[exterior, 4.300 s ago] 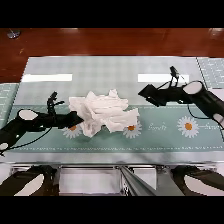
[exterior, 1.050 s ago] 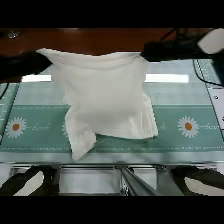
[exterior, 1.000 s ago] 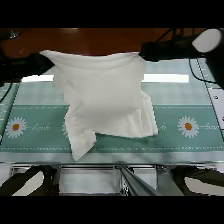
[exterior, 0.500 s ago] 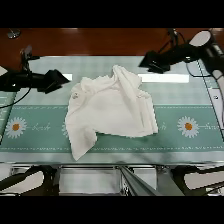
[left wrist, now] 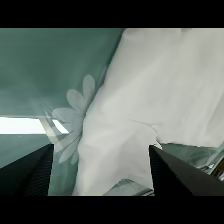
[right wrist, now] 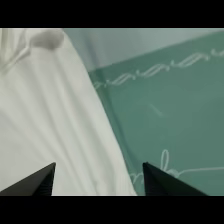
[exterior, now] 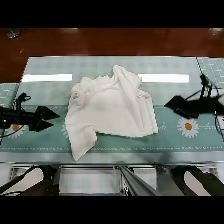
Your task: Fold the shirts.
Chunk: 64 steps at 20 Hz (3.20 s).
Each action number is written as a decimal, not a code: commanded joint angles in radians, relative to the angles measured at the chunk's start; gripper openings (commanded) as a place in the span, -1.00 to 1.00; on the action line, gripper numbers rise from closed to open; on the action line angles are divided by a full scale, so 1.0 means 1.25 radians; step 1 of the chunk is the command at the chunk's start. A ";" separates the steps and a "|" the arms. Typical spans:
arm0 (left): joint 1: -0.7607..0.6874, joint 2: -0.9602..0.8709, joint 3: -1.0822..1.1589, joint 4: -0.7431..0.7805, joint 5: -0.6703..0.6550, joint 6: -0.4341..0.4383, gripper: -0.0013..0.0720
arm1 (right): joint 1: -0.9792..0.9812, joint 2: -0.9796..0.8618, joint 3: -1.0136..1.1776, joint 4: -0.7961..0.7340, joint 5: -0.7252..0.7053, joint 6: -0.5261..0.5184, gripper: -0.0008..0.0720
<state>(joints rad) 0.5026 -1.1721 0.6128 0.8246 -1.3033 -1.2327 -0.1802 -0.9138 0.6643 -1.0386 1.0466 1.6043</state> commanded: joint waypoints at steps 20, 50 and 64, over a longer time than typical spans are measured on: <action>-0.258 -0.005 -0.095 -0.200 0.123 0.208 -0.91 | 0.076 0.066 -0.223 0.053 0.063 0.019 0.74; -0.243 0.135 1.227 -0.052 0.065 -0.026 -0.91 | 0.202 -0.076 1.202 -0.076 0.313 -0.042 -0.90; -0.323 0.389 0.981 0.032 -0.031 -0.030 -0.91 | 0.201 0.126 1.079 -0.062 0.477 -0.015 -0.90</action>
<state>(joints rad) 0.1272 -0.7052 1.9514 0.8566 -1.3186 -1.2667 0.0715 -0.7712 2.1029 -1.1286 1.6066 1.5726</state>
